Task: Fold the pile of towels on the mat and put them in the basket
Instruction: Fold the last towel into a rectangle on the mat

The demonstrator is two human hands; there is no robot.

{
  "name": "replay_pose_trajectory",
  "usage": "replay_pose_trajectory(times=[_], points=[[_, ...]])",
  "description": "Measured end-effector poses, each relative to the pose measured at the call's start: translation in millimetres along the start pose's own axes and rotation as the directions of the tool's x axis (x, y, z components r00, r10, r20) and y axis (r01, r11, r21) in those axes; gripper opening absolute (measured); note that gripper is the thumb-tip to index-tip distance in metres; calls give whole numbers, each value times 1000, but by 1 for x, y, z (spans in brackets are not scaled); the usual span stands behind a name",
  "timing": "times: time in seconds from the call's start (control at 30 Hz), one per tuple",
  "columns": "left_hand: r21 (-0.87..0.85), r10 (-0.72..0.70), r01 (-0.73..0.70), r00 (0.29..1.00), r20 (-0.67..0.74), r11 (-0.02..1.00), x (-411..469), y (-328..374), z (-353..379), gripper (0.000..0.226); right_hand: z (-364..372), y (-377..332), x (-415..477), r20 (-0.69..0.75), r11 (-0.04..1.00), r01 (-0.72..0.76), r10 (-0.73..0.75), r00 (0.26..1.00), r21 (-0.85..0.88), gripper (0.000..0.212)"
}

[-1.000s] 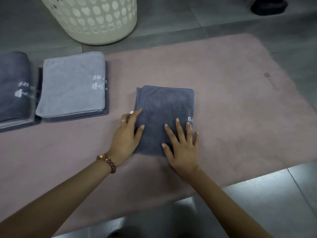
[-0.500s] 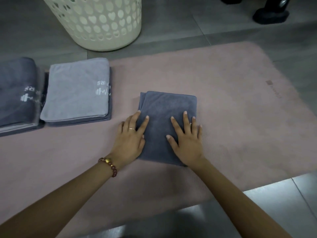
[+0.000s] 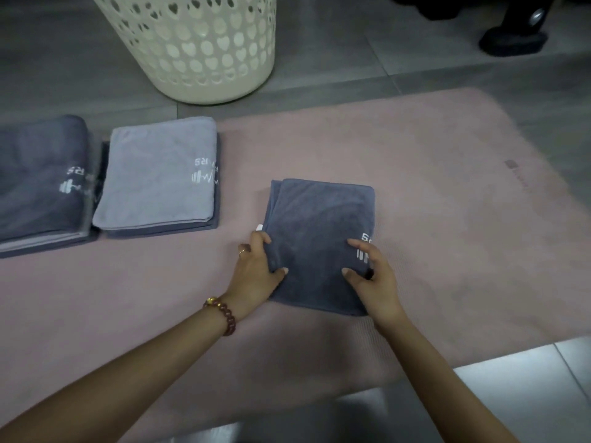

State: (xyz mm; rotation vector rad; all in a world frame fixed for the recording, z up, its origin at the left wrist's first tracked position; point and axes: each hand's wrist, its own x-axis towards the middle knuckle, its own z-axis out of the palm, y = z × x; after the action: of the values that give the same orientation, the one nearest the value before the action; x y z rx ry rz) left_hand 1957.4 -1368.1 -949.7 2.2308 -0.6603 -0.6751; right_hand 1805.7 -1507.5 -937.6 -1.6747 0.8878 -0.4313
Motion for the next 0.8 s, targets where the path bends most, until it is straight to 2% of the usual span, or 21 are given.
replay_pose_trajectory(times=[0.1,0.17,0.3,0.4,0.47,0.53,0.6,0.67,0.73,0.8], points=[[-200,82,-56,988,127,978,6,2,-14,49,-8,-10,4,150,987,-111,94,984,112,50],[-270,103,-62,984,143,961,1,9,-22,46,-13,-22,7,204,971,-166,129,970,174,58],[-362,226,-219,974,-23,906,-12,39,-65,52,-8,-67,18,257,975,-22,-36,966,221,67],[-319,309,-357,931,-193,878,-12,57,-134,54,16,-116,36,252,945,134,-213,944,298,68],[-295,310,-387,910,-274,874,-7,59,-184,54,46,-148,51,276,899,182,-307,911,398,67],[-307,252,-364,903,-348,879,4,47,-227,54,88,-165,72,305,869,145,-316,898,474,67],[-296,172,-295,909,-380,908,19,20,-253,55,137,-165,95,367,888,72,-260,893,454,69],[-196,71,-141,943,-326,970,39,-26,-259,55,184,-151,111,454,950,3,-152,878,311,68],[-81,-13,-7,972,-233,997,51,-77,-250,57,217,-133,112,521,994,-1,-57,852,110,66],[22,-8,14,973,-229,1000,62,-113,-239,58,234,-124,109,463,998,17,-43,886,61,63]])
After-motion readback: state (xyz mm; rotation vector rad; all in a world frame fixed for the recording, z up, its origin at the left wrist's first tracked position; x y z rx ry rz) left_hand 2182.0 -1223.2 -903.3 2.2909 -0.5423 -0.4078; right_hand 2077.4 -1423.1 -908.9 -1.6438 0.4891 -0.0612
